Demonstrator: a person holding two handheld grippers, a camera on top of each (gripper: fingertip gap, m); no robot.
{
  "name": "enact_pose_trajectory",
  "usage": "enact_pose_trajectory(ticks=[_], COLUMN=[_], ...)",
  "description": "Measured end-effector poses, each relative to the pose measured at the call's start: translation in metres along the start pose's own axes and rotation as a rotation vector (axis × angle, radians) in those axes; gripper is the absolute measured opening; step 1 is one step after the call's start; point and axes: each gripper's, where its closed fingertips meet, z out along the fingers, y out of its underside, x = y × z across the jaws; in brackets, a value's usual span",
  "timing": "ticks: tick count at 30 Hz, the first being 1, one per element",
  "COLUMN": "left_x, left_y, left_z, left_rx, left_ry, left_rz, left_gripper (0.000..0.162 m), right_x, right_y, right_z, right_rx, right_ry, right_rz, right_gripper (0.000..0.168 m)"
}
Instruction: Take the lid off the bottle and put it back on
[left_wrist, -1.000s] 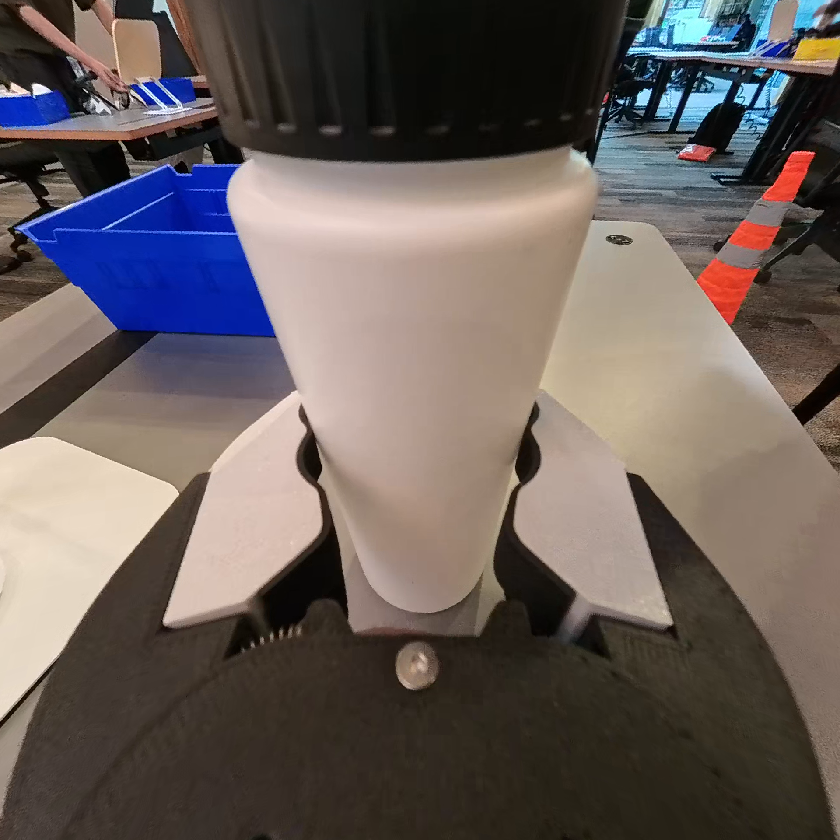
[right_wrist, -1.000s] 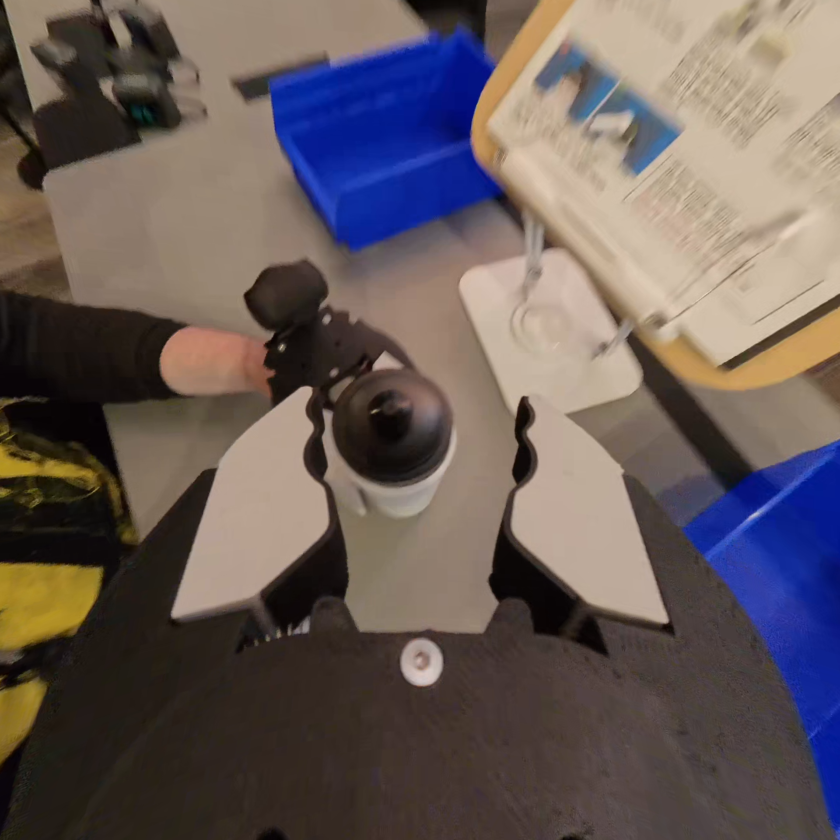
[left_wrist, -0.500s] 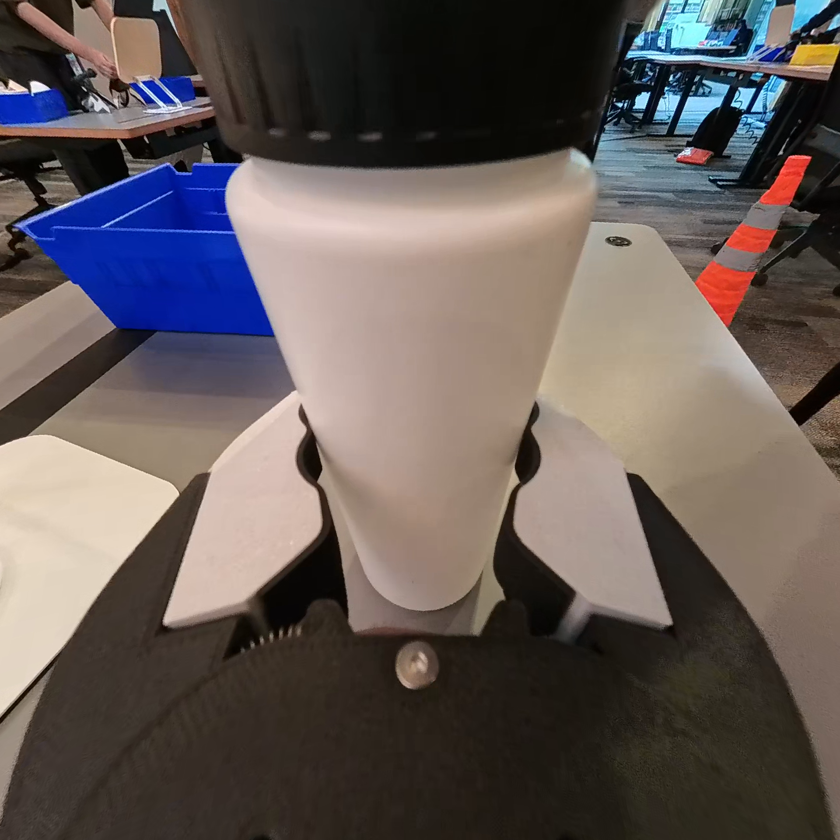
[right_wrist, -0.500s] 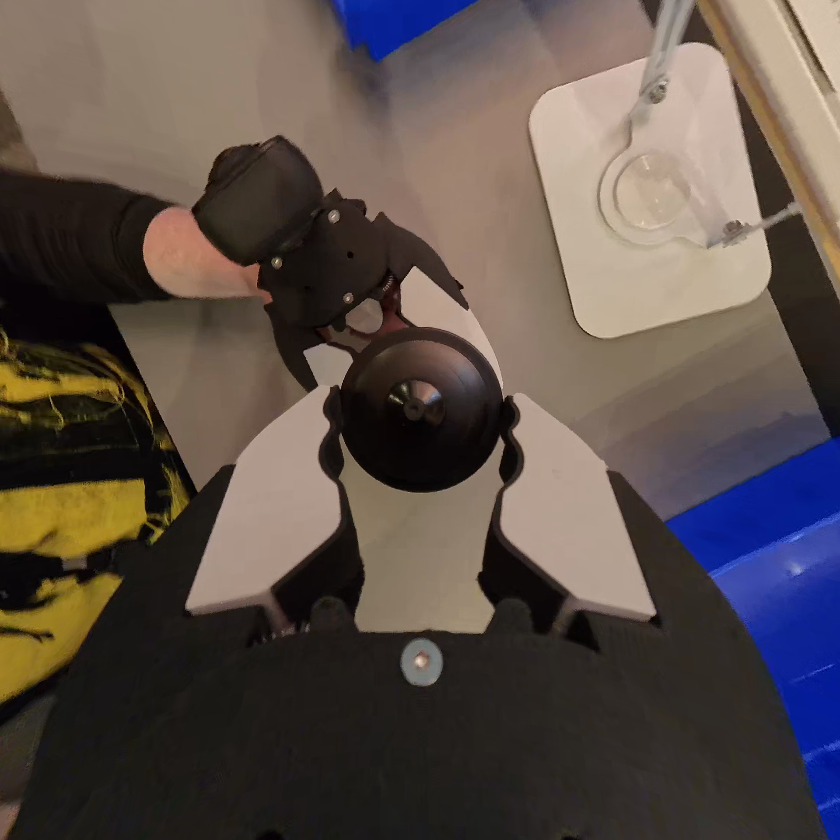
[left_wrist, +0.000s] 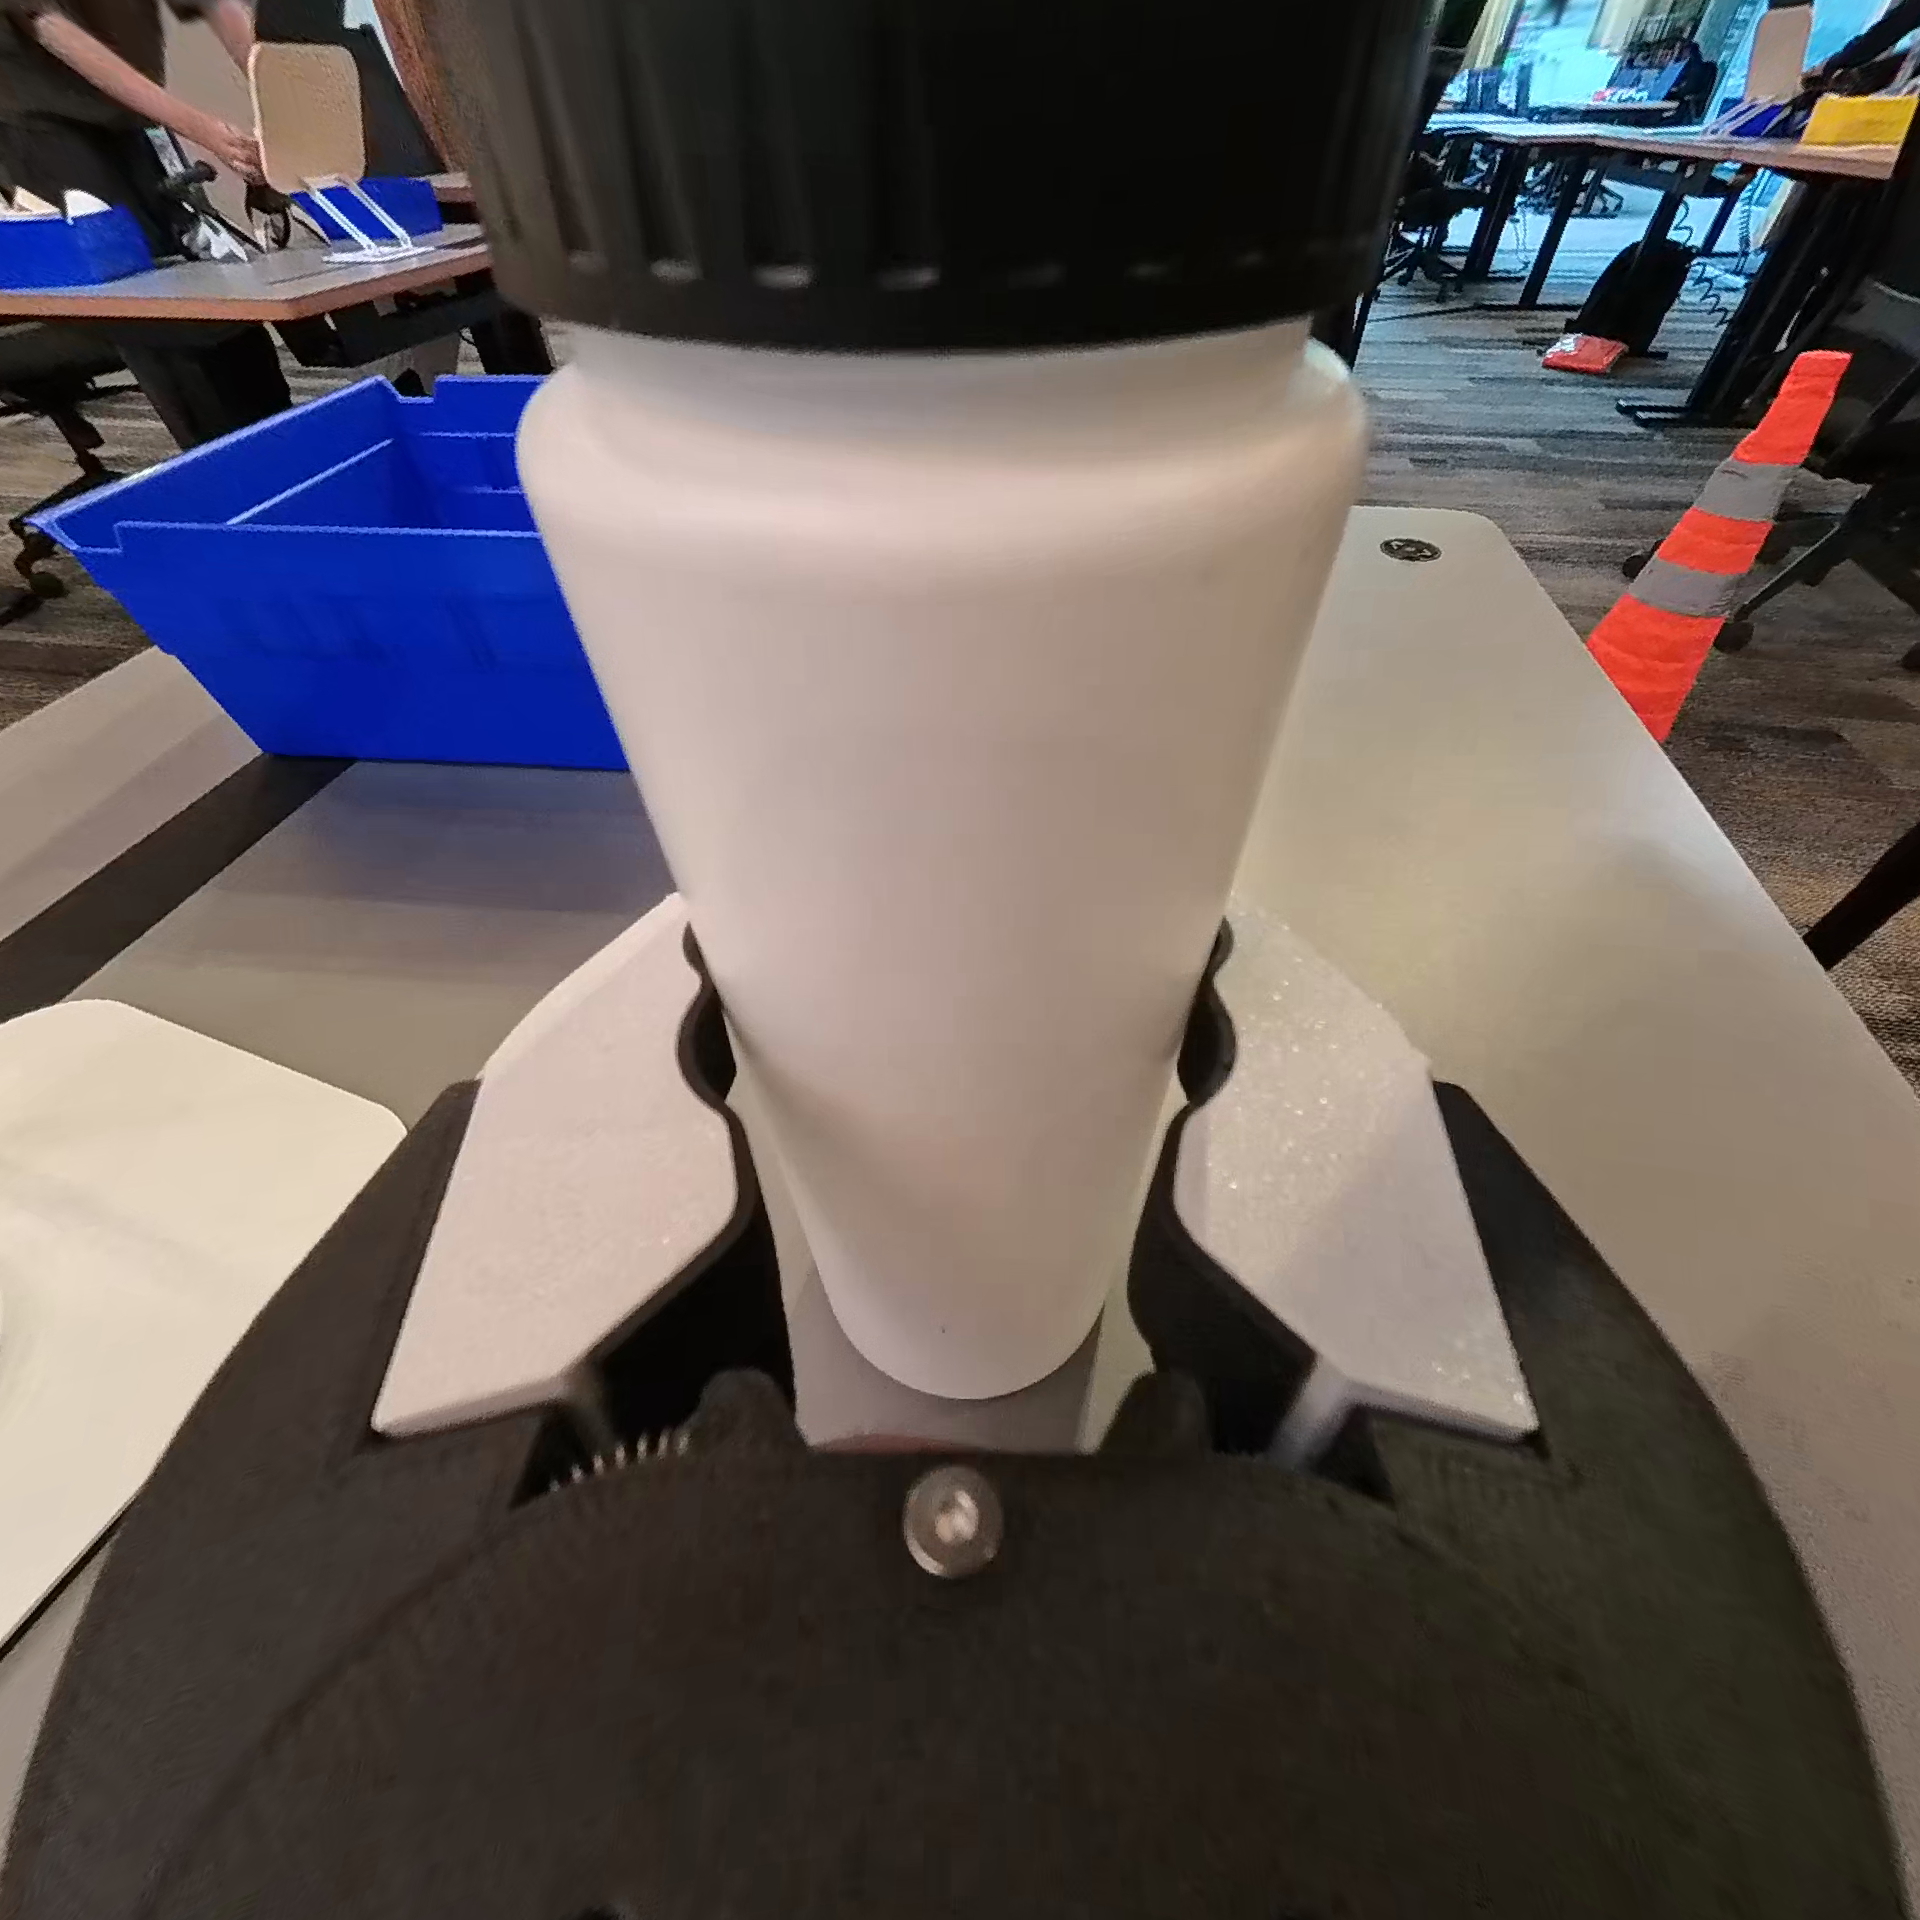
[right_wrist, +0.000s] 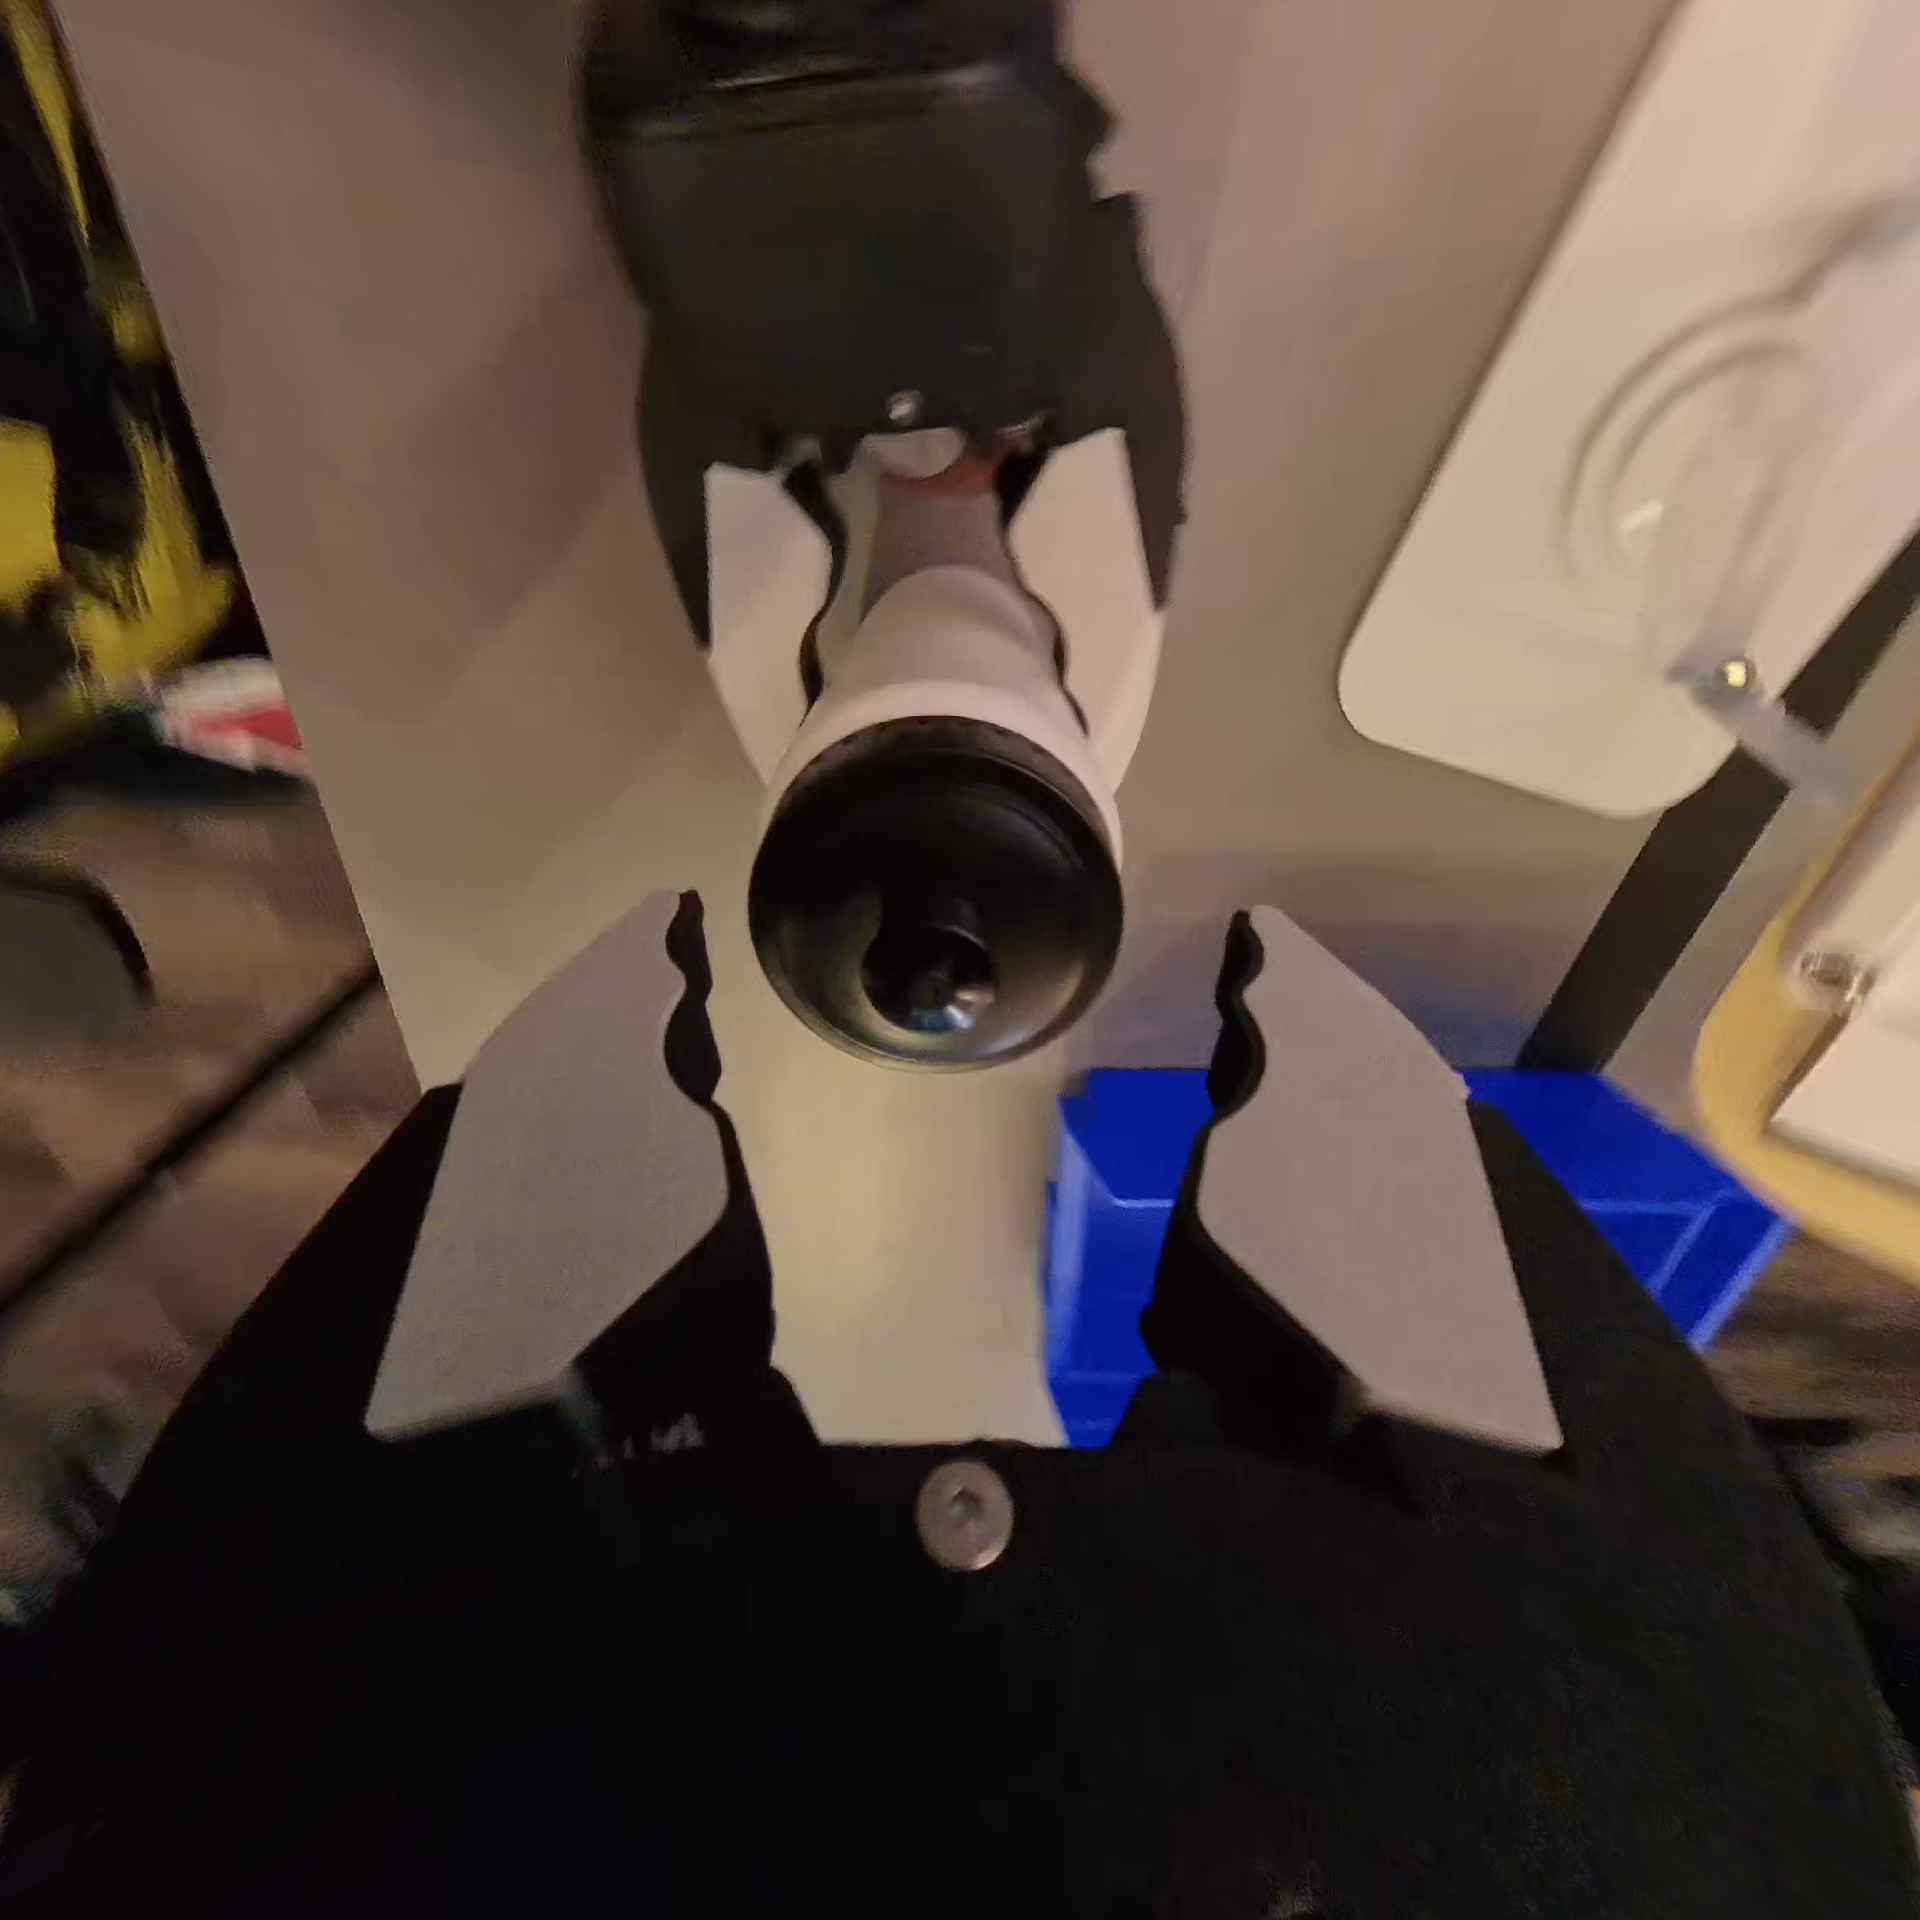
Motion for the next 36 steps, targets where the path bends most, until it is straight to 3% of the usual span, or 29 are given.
enact_pose_trajectory(ticks=[4, 7, 10, 14, 20, 24, 26, 32, 36], left_x=[0.0, 0.001, 0.001, 0.0, 0.0, 0.001, 0.0, 0.002, 0.003], left_y=[0.0, 0.0, 0.0, 0.0, 0.0, 0.0, 0.0, 0.0, 0.0], left_z=[0.001, 0.001, 0.0, -0.001, 0.0, 0.001, 0.0, 0.001, 0.002], left_rx=[0.001, 0.001, 0.001, 0.005, 0.003, 0.004, 0.005, 0.006, 0.004], left_ry=[-0.001, -0.001, -0.002, -0.001, 0.001, 0.004, 0.006, 0.007, 0.008], left_rz=[0.0, 0.0, -0.001, -0.006, 0.0, 0.002, -0.002, 0.001, 0.003], left_gripper=[0.085, 0.085, 0.085, 0.085, 0.085, 0.085, 0.085, 0.085, 0.085], right_x=[0.0, -0.005, -0.007, -0.007, -0.005, -0.002, -0.002, -0.001, -0.009], right_y=[-0.003, 0.004, 0.0, -0.001, 0.008, 0.012, 0.01, 0.004, 0.006], right_z=[-0.004, 0.005, 0.008, 0.008, 0.007, 0.004, 0.004, -0.004, 0.01], right_rx=[0.258, 0.289, 0.299, 0.207, -0.151, -0.391, -0.341, 0.044, 0.128], right_ry=[-0.002, 0.009, -0.01, -0.029, -0.041, 0.047, 0.054, 0.021, -0.054], right_rz=[0.405, 0.484, 0.461, 0.295, -0.382, -0.568, -0.474, 0.201, 0.351], right_gripper=[0.086, 0.086, 0.071, 0.071, 0.071, 0.07, 0.07, 0.096, 0.082])
